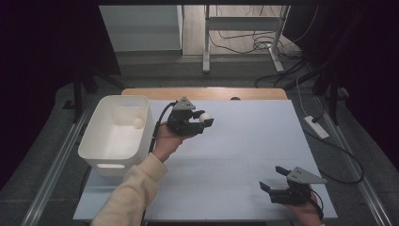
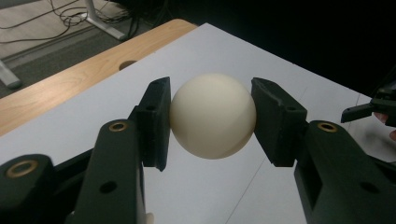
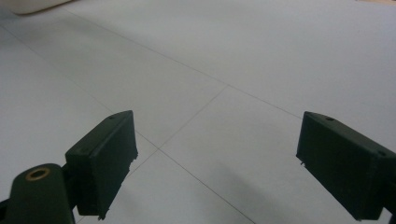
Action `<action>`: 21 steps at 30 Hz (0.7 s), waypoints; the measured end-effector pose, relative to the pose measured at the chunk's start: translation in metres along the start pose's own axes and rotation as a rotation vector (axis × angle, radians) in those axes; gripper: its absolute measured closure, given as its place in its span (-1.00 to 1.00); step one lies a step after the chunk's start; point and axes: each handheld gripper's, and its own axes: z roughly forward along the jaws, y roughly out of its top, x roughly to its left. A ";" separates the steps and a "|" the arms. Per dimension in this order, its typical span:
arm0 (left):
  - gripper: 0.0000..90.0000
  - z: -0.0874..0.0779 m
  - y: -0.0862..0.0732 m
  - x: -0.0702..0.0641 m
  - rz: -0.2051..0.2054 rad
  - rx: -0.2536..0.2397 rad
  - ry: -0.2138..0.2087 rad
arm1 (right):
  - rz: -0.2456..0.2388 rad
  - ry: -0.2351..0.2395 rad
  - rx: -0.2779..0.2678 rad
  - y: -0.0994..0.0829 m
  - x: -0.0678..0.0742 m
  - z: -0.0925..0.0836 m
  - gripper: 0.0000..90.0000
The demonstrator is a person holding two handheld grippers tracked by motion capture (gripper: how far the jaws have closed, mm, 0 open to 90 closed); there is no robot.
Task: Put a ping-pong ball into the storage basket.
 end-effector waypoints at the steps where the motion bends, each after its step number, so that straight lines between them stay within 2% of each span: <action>1: 0.12 -0.001 0.000 0.000 -0.003 -0.001 0.001 | 0.000 0.000 0.000 0.000 0.000 0.000 -0.73; 21: 0.13 -0.022 0.001 0.004 -0.006 -0.025 0.004 | 0.002 0.002 -0.006 0.000 0.001 0.001 -0.73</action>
